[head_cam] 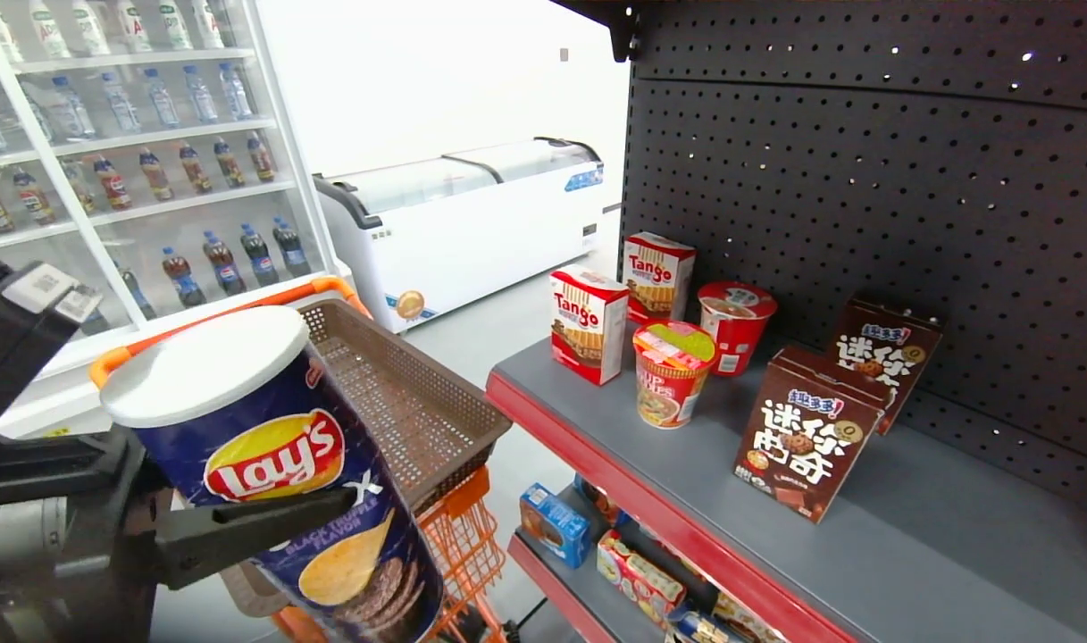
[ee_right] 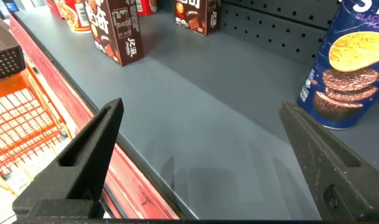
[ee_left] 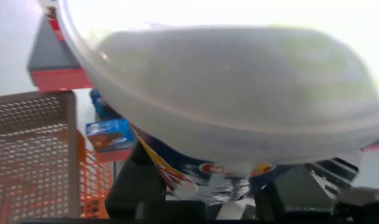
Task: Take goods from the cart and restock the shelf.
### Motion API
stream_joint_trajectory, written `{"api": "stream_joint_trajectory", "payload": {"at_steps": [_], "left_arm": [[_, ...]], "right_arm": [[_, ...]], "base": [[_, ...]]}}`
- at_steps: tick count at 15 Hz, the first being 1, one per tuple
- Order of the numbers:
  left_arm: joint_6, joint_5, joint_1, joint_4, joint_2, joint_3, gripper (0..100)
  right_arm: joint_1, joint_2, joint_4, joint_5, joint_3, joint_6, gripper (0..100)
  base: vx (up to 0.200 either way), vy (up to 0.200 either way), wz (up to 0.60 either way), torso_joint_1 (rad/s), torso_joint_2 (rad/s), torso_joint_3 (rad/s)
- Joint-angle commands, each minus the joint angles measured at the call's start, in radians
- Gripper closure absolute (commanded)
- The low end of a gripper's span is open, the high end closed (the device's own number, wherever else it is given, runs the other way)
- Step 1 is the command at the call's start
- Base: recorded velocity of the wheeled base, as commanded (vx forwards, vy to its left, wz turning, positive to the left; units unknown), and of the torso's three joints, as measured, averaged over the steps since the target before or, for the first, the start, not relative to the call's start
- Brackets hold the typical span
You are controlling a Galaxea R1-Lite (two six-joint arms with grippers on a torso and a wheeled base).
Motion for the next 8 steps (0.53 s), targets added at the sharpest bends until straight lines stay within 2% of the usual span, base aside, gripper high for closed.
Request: {"api": "stream_joint_trajectory", "payload": {"at_steps": [1, 3, 5, 8], "left_arm": [[0.002, 0.001, -0.050, -0.002, -0.022, 0.054, 100], [0.010, 0.002, -0.103, 0.000, -0.048, 0.112, 100], [0.022, 0.001, -0.104, 0.001, -0.048, 0.120, 100], [0.023, 0.001, -0.121, 0.003, -0.048, 0.130, 100]], "right_arm": [[0.000, 0.001, -0.001, 0.000, 0.000, 0.000, 0], [0.000, 0.001, -0.001, 0.000, 0.000, 0.000, 0], [0.000, 0.001, -0.001, 0.000, 0.000, 0.000, 0], [0.000, 0.001, 0.000, 0.000, 0.000, 0.000, 0]], "base": [[0.000, 0.000, 0.00, 0.000, 0.00, 0.000], [0.000, 0.000, 0.00, 0.000, 0.00, 0.000], [0.000, 0.000, 0.00, 0.000, 0.00, 0.000], [0.000, 0.000, 0.00, 0.000, 0.00, 0.000]]}}
